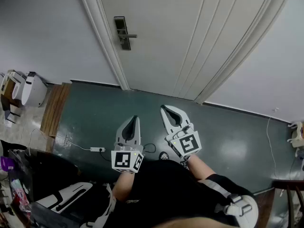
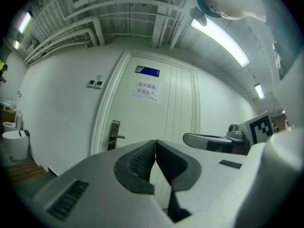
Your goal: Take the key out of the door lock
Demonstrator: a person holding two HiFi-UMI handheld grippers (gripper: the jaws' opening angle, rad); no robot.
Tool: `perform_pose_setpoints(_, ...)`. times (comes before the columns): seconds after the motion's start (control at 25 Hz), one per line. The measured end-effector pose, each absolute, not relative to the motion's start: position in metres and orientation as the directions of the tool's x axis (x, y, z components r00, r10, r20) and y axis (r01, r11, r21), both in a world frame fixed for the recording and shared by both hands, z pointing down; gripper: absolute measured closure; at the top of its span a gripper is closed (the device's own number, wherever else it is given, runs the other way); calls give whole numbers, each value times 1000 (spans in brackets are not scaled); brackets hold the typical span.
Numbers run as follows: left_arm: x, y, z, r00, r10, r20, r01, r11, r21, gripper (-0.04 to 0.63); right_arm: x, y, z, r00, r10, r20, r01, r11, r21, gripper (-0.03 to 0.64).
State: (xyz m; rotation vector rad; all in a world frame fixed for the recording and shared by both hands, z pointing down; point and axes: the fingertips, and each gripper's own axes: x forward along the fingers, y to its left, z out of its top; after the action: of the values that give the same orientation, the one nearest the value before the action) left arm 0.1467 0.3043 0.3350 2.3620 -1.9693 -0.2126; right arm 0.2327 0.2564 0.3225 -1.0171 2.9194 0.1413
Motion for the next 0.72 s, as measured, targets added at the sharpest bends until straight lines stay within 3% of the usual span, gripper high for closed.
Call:
perform_pose_setpoints(0.36, 173, 295, 348, 152, -988, -38, -978, -156, 138, 571, 257, 247, 330, -799, -597, -73, -601, 798, 40, 609)
perform_pose_setpoints(0.72, 183, 292, 384, 83, -992, 100, -991, -71, 118, 568, 272, 234, 353, -841, -539, -45, -540, 841, 15, 609)
